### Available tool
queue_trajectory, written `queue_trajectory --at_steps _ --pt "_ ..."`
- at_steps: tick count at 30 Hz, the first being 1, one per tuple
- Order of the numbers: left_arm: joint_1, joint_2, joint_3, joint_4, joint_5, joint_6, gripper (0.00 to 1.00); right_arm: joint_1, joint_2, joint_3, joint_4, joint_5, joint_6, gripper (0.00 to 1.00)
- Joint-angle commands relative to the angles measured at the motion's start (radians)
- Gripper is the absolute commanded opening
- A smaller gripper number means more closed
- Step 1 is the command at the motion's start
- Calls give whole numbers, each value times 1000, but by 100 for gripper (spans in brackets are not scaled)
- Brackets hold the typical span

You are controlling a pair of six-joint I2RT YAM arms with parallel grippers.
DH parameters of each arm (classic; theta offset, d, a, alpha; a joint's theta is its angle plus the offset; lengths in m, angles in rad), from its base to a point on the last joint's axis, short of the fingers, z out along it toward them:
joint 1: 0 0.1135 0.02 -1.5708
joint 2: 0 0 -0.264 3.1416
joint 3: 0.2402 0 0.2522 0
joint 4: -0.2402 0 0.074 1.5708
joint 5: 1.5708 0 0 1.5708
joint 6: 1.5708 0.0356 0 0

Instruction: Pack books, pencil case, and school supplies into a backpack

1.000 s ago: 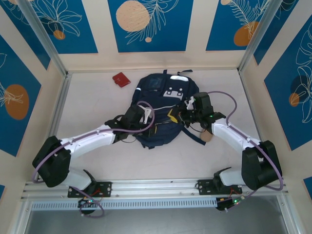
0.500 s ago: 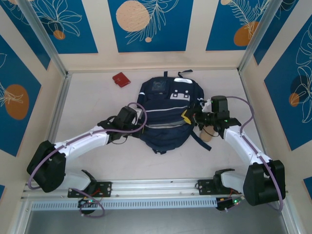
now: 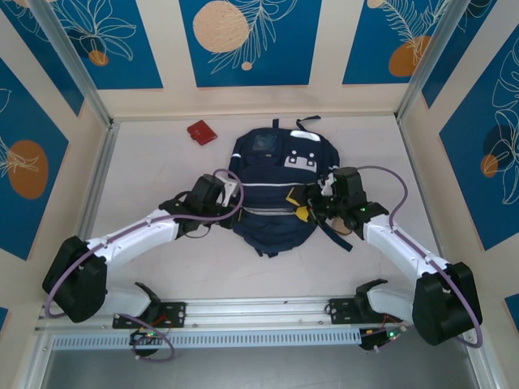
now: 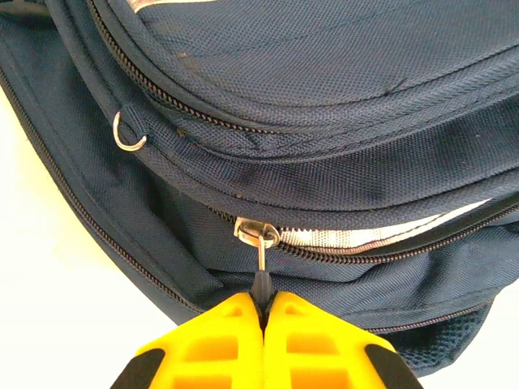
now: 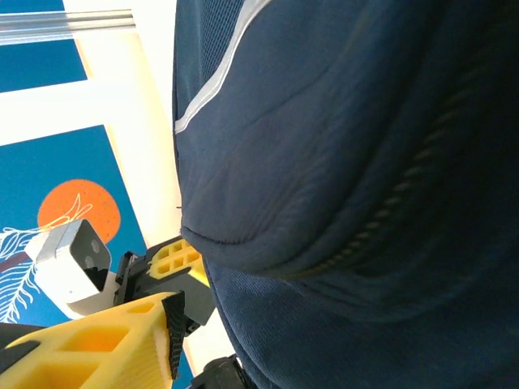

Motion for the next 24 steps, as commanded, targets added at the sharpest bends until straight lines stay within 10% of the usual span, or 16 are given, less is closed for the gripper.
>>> queue_trajectory --at_steps 1,5,11,24 --pt "3 -38 11 46 66 32 0 52 28 2 68 73 70 55" --pt "3 -37 4 41 52 27 0 107 79 9 137 124 106 48" --pt "14 -38 20 -70 -159 -6 0 111 75 59 32 185 65 11" --pt "237 101 52 -49 -85 -36 0 84 103 171 -92 113 -54 2"
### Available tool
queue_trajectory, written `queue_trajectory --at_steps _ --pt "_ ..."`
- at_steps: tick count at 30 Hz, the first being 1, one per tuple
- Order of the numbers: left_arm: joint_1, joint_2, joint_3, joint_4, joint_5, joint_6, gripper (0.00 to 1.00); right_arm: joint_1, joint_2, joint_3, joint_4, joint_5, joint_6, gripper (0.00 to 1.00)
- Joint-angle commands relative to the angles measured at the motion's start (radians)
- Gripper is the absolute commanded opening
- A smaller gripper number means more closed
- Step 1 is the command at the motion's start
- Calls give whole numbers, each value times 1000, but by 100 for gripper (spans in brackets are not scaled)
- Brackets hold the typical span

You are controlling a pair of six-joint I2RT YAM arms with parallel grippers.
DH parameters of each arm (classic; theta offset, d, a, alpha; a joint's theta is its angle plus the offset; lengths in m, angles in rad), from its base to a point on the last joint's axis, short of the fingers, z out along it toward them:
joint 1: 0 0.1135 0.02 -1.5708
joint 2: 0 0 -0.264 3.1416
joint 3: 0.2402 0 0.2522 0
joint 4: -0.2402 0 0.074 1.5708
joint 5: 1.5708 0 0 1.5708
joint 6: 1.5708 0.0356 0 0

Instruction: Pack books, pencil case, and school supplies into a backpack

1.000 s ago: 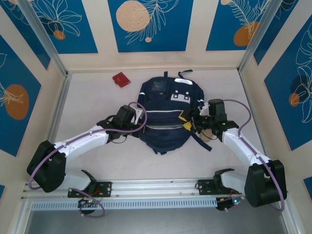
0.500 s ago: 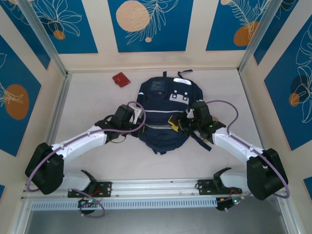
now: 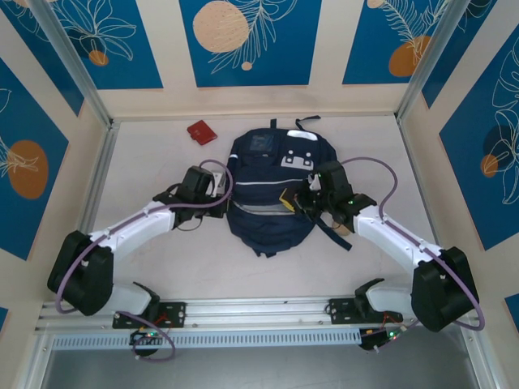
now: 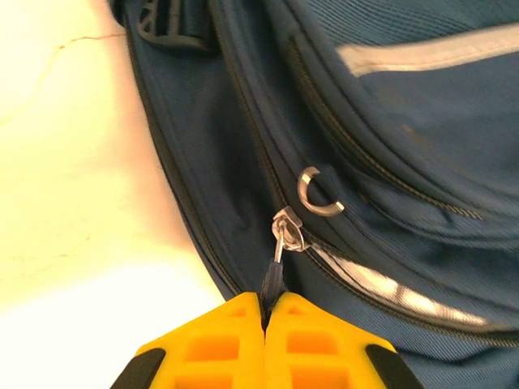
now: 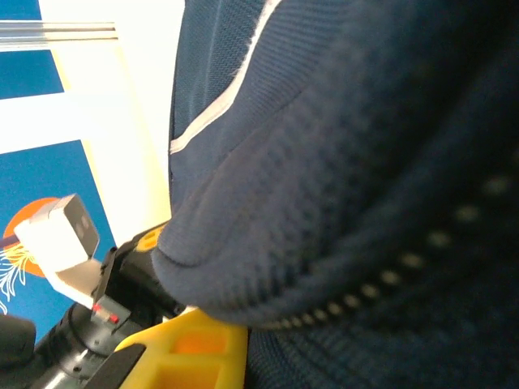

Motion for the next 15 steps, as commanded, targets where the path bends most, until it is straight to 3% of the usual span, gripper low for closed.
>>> queue_trajectory --at_steps 1,2,6,8,15 --pt "80 39 34 -42 -60 -20 0 -20 21 61 -55 -46 -69 2" --pt "89 46 43 -47 -51 -17 2 -18 30 70 -61 -55 -79 2" --pt "91 29 88 -103 -36 -6 42 -20 41 99 -118 -59 -130 3" --pt "88 -13 94 -115 18 24 56 -23 32 98 -121 -66 -139 4" --pt "23 -134 107 -75 161 199 74 -39 37 120 -89 -127 -128 4"
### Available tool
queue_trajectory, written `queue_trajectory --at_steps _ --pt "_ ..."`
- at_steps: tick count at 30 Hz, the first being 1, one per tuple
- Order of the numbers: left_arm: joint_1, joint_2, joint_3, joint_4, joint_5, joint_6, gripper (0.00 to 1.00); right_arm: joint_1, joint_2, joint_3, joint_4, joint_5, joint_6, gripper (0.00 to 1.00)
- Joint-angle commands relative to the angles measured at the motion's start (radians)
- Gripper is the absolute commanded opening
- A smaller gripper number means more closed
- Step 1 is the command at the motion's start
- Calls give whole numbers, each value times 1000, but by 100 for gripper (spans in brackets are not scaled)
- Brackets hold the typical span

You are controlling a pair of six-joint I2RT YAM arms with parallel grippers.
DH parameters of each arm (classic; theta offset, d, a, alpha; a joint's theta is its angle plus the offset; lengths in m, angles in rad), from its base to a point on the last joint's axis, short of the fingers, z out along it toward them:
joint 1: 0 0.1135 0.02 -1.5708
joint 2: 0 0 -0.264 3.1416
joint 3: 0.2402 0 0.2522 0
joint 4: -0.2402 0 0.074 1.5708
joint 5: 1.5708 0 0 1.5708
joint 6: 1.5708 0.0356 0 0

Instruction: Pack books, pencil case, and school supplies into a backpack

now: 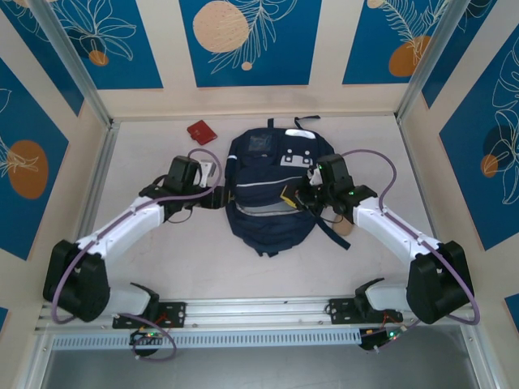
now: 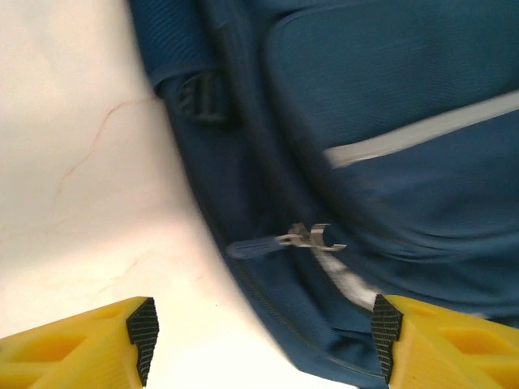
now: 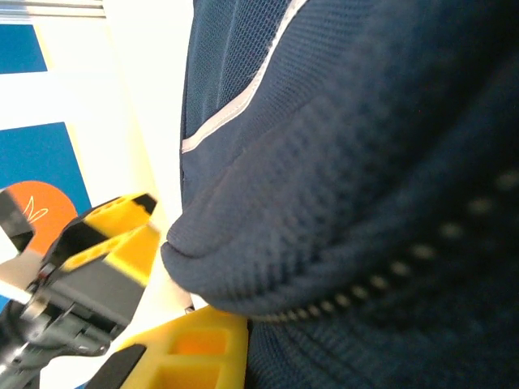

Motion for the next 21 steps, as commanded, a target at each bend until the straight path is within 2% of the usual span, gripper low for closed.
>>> queue_trajectory --at_steps 1,4,8,10,14,21 --pt "-46 -38 45 20 109 129 76 -10 0 51 9 -81 -19 4" --pt "-113 -17 74 42 76 229 81 -20 12 70 19 -108 -6 3" --pt "-171 56 142 35 64 332 81 -27 14 92 7 -127 -10 3" --pt "-172 108 188 29 89 349 77 -29 14 97 -6 -131 -17 3" --pt "-173 215 294 -29 218 389 65 -31 12 89 -7 -140 -19 3" --pt "-172 323 384 -61 202 404 50 -34 9 85 -5 -156 -28 3"
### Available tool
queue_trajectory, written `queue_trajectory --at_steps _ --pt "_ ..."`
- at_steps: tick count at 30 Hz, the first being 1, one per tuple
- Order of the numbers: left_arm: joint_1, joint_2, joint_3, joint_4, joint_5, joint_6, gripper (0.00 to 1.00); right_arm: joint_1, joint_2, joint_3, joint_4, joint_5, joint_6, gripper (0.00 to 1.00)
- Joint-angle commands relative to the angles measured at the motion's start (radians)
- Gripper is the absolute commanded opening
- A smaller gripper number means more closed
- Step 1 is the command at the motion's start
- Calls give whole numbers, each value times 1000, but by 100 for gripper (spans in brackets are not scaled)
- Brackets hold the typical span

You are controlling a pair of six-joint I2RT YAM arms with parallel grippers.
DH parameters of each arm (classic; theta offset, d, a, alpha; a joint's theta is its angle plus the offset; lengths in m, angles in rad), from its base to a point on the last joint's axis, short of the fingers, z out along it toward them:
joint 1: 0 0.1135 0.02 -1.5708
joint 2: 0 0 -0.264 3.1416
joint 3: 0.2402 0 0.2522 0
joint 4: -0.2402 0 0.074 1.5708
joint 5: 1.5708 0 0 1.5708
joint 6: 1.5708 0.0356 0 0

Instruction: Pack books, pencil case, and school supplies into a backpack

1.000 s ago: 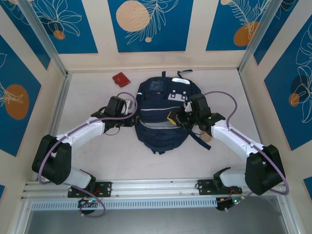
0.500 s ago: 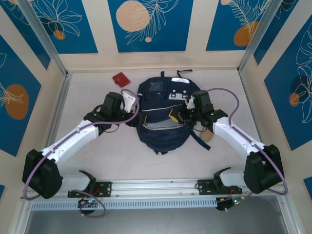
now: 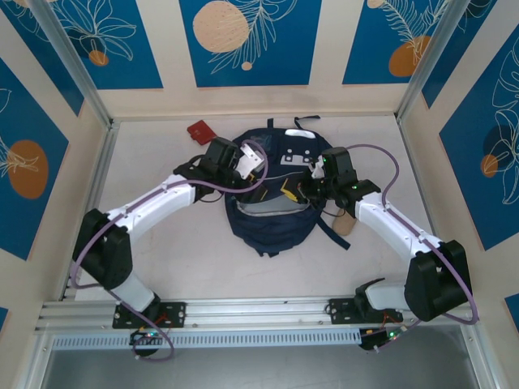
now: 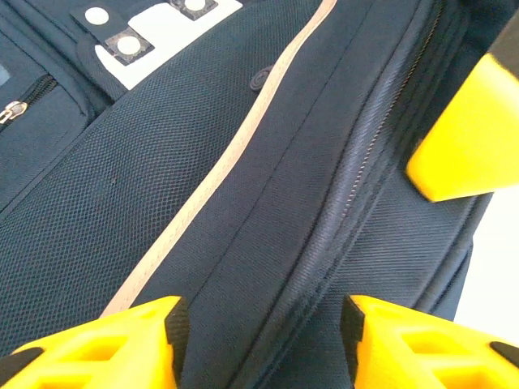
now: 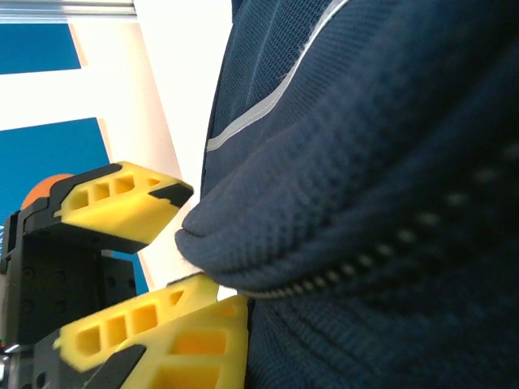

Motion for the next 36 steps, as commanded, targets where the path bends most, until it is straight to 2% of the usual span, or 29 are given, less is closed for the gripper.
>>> queue_trajectory --at_steps 1,3,5,7,9,11,13,17,20,23,27,36 --pt "1 29 45 -34 33 38 46 0 -6 33 0 -84 -31 3" --pt "1 46 57 -39 30 43 33 -1 -7 31 -6 -85 -36 3" --pt "0 57 64 -37 5 39 15 -3 -11 31 -23 -74 -48 4" --pt "1 53 58 -20 -33 30 0 -4 -16 42 -83 -45 -81 9" --pt "0 36 45 4 -87 1 0 4 -32 83 -227 56 -165 24" --pt "1 8 33 19 -163 -52 0 29 -67 122 -404 276 -239 44" --pt "1 -20 10 36 -218 -89 0 37 -105 124 -514 438 -269 58" --pt "0 -59 -11 38 -283 -137 0 28 -189 71 -612 646 -286 73" --pt "1 -70 -4 26 -264 -159 0 9 -225 21 -643 753 -266 80" --pt "1 -81 -3 27 -243 -177 0 -34 -230 -32 -644 804 -250 85" --pt "0 -88 4 19 -219 -192 0 -120 -196 -90 -586 774 -270 87" --pt "0 -91 14 1 -188 -212 0 -258 16 -92 -447 713 -351 91"
